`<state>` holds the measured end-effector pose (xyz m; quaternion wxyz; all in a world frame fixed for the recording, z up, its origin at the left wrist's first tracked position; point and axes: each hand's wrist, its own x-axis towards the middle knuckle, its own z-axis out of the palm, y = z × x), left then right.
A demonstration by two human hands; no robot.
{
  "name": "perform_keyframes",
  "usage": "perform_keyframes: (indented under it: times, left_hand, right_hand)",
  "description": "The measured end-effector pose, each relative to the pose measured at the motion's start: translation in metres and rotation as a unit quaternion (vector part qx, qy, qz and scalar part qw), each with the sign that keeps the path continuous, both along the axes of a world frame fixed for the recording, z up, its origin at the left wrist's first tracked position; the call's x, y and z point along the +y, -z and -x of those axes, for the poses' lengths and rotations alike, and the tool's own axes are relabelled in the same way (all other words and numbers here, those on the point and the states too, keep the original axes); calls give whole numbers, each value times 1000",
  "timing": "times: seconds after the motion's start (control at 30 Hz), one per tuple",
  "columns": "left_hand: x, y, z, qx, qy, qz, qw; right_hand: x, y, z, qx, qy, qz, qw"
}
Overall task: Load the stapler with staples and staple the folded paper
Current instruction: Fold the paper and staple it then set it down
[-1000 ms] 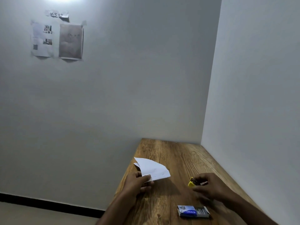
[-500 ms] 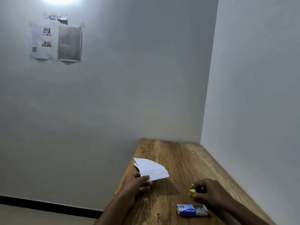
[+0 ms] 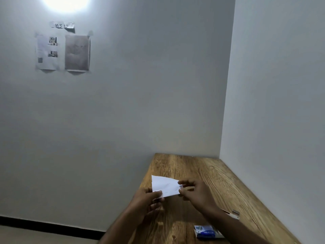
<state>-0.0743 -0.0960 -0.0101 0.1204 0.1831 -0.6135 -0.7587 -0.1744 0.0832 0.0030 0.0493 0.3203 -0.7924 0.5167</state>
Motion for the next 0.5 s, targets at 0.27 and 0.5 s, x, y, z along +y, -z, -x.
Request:
perform_keyframes:
  times: [0.27, 0.5]
  left_hand:
    - [-13, 12, -3, -21, -93, 253, 963]
    - [-11, 25, -6, -21, -135, 523, 842]
  right_hand:
    - [-20, 18, -9, 23, 51, -72, 996]
    - [-23, 28, -13, 115, 50, -207, 970]
